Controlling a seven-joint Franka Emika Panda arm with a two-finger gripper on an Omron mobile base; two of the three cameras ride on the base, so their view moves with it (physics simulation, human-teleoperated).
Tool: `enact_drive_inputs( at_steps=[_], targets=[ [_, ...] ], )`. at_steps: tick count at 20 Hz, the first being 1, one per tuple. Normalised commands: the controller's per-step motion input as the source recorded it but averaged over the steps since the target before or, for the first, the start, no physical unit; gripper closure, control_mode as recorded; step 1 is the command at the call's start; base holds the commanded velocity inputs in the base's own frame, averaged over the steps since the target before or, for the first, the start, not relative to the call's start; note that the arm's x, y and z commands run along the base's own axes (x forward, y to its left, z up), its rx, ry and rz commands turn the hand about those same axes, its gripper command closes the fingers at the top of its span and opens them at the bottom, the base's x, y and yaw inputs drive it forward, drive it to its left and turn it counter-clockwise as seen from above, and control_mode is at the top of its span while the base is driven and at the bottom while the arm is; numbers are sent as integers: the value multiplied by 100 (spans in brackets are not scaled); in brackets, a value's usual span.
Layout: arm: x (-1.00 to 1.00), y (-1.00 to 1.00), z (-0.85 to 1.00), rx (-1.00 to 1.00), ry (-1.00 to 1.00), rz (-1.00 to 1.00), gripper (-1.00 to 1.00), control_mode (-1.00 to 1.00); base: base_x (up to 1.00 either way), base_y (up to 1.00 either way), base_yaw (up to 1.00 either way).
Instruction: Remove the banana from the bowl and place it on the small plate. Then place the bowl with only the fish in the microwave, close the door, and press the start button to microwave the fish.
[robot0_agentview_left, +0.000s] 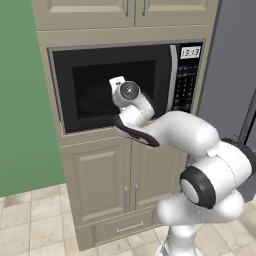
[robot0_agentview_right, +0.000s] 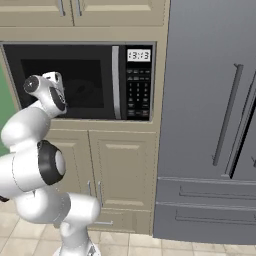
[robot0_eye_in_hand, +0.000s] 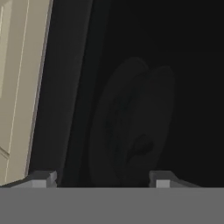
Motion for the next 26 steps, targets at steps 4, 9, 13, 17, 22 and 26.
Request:
enact_drive_inputs(
  at_steps=[4, 9, 13, 17, 22, 26],
  targets=[
    [-100, -54, 12, 17, 0, 0, -100, -100, 0, 0, 0],
    [-100, -65, 30, 19, 1, -5, -100, -100, 0, 0, 0],
    [-98, -93, 19, 14, 0, -1, -100, -100, 0, 0, 0],
    [-95, -100, 9, 9, -2, 0, -100, -100, 0, 0, 0],
    [-90, -100, 0, 5, -14, 0, -100, -100, 0, 0, 0],
    [-57, -91, -7, 4, -6, -6, -100, -100, 0, 0, 0]
  ],
)
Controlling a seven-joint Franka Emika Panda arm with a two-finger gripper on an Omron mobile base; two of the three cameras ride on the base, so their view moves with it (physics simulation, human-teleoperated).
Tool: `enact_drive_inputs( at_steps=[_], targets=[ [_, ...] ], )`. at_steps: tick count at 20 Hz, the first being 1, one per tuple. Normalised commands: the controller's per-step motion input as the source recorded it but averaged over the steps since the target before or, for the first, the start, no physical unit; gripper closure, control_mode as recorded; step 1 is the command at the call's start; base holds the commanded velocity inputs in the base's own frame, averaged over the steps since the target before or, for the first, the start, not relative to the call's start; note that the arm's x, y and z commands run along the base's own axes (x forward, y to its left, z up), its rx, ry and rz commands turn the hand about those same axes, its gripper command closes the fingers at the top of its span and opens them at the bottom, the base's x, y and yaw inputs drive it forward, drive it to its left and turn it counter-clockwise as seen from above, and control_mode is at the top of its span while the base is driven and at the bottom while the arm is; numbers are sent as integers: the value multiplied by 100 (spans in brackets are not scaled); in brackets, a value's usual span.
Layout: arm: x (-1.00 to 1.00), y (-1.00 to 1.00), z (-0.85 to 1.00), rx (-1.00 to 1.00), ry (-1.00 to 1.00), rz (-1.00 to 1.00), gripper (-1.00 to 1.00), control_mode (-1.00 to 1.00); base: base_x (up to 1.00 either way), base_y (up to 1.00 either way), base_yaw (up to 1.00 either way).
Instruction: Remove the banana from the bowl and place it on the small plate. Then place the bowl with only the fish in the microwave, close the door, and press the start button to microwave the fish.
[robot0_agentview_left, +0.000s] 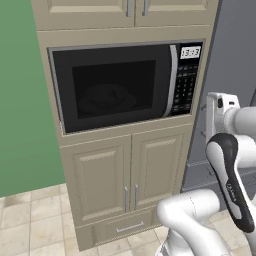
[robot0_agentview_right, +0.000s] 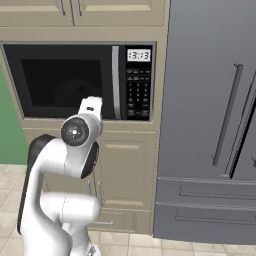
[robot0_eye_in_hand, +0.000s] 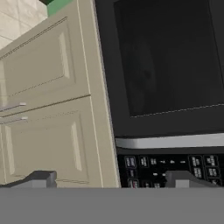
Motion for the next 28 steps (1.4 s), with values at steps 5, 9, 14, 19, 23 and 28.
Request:
enact_drive_inputs(
  at_steps=[5, 9, 14, 19, 23, 28],
  targets=[
    [2, -21, -31, 1, -4, -2, -100, -100, 0, 0, 0],
    [46, 4, -27, 12, -25, 11, -100, -100, 0, 0, 0],
    [22, 0, -12, 9, -12, 7, -100, -100, 0, 0, 0],
    [29, 1, -27, 0, 7, 0, -100, -100, 0, 0, 0],
    [19, 0, -21, 2, 11, 0, -100, -100, 0, 0, 0],
    [37, -7, -11, 5, 6, 0, -100, -100, 0, 0, 0]
  ],
)
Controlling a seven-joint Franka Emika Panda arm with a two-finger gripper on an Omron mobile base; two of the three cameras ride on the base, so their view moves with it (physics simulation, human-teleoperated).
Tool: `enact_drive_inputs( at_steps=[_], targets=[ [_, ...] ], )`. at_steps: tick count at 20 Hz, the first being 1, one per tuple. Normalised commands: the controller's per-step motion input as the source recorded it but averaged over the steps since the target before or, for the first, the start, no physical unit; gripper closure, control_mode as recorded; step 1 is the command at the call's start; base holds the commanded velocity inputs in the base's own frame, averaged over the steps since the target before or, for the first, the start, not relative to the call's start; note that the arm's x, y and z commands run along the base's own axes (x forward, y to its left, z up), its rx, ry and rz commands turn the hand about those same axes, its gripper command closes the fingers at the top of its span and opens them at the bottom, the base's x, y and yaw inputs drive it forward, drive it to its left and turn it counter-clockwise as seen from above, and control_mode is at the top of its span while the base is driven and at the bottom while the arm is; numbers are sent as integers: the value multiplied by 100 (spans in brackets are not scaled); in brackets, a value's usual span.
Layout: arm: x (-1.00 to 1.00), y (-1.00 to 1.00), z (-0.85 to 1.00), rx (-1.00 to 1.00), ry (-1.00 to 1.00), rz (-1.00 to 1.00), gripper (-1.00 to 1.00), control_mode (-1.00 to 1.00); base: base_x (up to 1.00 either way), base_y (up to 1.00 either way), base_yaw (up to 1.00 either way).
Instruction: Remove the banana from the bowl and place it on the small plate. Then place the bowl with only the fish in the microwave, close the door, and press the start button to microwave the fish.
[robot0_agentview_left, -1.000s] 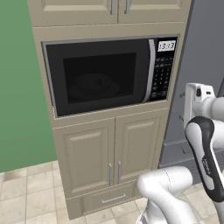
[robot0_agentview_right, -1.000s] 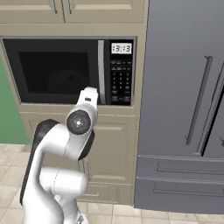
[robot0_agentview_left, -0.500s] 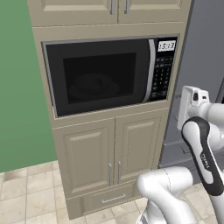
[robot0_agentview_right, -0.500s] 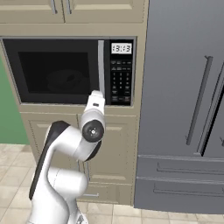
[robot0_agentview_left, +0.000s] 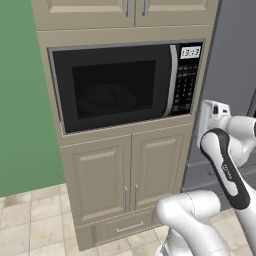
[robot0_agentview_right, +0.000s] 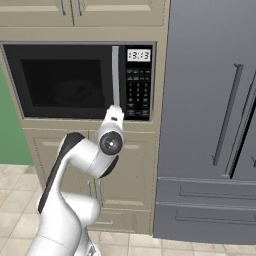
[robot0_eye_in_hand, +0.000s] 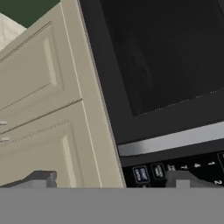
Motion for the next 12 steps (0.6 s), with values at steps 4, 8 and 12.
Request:
enact_drive_inputs(
  at_steps=[4, 8, 12],
  targets=[
    [45, -13, -13, 8, 2, 0, -100, -100, 0, 0, 0],
    [51, -9, -24, 6, 3, 0, -100, -100, 0, 0, 0],
    [49, 0, -33, 2, 6, 0, -100, -100, 0, 0, 0]
  ],
)
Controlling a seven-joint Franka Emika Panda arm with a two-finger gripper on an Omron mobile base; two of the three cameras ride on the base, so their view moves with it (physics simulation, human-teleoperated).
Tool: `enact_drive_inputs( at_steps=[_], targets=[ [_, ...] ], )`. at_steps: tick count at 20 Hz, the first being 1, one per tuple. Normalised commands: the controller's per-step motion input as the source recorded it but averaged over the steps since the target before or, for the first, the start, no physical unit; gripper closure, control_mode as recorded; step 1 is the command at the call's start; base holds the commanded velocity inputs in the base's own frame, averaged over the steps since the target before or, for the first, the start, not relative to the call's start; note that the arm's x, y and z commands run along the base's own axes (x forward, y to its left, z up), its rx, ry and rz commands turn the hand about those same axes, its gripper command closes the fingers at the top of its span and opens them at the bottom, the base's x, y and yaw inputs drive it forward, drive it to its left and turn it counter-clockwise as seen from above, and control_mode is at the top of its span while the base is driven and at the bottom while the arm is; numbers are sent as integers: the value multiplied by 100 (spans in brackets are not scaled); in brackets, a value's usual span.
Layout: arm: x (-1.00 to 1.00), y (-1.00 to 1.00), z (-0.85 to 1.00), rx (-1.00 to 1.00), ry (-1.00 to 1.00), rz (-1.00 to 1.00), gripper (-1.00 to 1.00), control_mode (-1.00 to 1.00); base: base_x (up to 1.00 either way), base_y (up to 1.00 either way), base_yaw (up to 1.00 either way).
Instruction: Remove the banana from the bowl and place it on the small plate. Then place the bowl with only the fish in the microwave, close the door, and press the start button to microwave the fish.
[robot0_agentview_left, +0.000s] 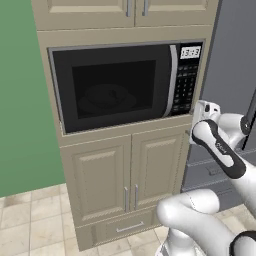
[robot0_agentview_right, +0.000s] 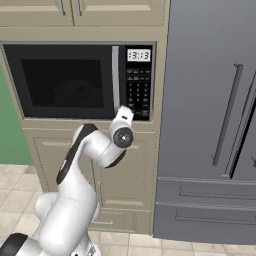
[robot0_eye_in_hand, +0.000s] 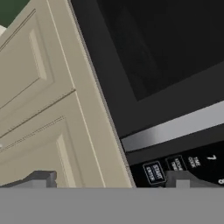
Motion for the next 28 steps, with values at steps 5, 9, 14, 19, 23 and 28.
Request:
enact_drive_inputs(
  at_steps=[5, 9, 14, 19, 23, 28],
  targets=[
    [48, -2, -19, 4, 4, 0, -100, -100, 0, 0, 0],
    [42, -5, -11, 5, 0, 0, -100, -100, 0, 0, 0],
    [46, 0, -15, 5, 1, 0, -100, -100, 0, 0, 0],
    [42, 0, -16, 5, 0, 0, -100, -100, 0, 0, 0],
    [41, 0, -26, 3, 0, 0, -100, -100, 0, 0, 0],
    [42, -3, -25, 4, 0, 0, -100, -100, 0, 0, 0]
  ],
)
